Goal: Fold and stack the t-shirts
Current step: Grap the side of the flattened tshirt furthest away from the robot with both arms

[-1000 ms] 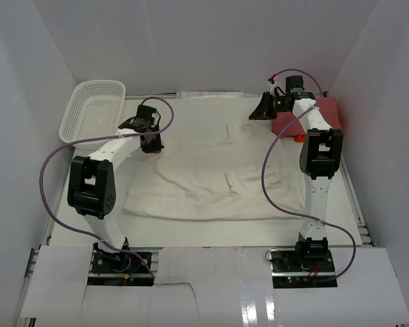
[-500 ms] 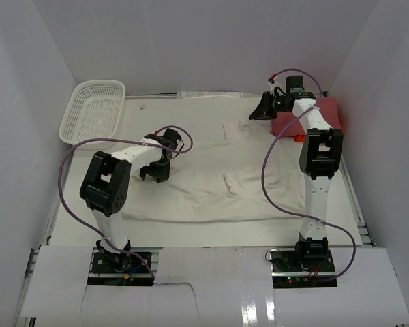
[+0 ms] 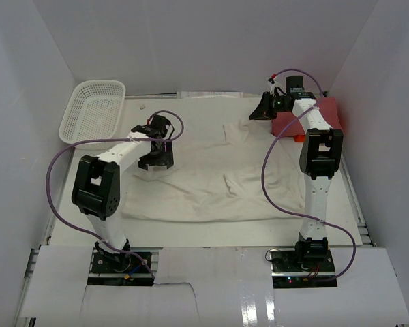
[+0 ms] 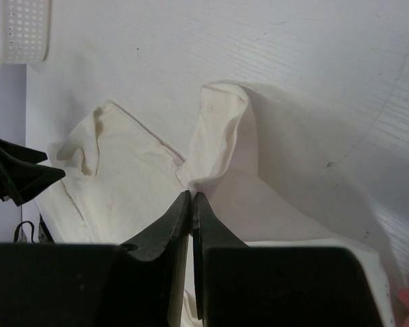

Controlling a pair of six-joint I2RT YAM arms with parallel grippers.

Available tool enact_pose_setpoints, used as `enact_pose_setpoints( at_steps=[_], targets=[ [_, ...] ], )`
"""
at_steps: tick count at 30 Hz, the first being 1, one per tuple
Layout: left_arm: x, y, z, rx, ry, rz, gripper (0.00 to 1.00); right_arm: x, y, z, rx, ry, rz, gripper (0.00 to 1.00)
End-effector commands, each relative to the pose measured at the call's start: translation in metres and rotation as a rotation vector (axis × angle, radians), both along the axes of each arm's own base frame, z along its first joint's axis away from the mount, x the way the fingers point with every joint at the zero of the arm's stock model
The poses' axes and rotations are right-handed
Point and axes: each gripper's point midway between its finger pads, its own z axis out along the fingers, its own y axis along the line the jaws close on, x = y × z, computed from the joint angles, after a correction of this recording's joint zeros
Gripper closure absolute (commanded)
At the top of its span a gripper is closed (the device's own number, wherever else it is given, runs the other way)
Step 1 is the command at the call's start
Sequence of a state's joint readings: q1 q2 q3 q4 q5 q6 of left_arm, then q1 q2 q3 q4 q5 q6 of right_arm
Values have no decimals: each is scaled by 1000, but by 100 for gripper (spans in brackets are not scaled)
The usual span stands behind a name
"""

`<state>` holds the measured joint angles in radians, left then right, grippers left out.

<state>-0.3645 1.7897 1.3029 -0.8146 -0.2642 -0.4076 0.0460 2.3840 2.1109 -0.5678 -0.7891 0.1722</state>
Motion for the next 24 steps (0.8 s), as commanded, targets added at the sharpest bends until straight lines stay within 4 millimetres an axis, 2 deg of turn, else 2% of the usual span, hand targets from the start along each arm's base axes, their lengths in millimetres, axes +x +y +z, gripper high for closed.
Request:
enact_pose_setpoints(
  at_steps=[1,8,12,17,18,19,20,21,24],
  targets=[
    [10,-31,22,-196,-56,-69,13,-1,-1,34,15,-73,14,92],
    [12,-42,17,-232,-20,-138,17,-1,-1,34,14,-71,13,92],
    [28,-47,33,-234,-70,-197,18,-1,-1,34,14,-72,14,92],
    [45,-42,38,-177,-92,-248,19,-1,-1,34,15,-71,14,92],
    [46,-43,32,-177,-73,-248,19,-1,0,33,15,-70,15,92],
    [49,-52,25,-230,-40,-265,21,0,-1,33,15,-70,14,92],
    [49,-51,24,-229,-37,-266,21,-1,-1,34,15,-71,14,92],
    [48,-54,15,-239,-9,-271,22,-1,-1,35,15,-71,14,92],
    [44,-64,3,-284,39,-295,27,-1,-1,33,15,-69,15,92]
  ],
)
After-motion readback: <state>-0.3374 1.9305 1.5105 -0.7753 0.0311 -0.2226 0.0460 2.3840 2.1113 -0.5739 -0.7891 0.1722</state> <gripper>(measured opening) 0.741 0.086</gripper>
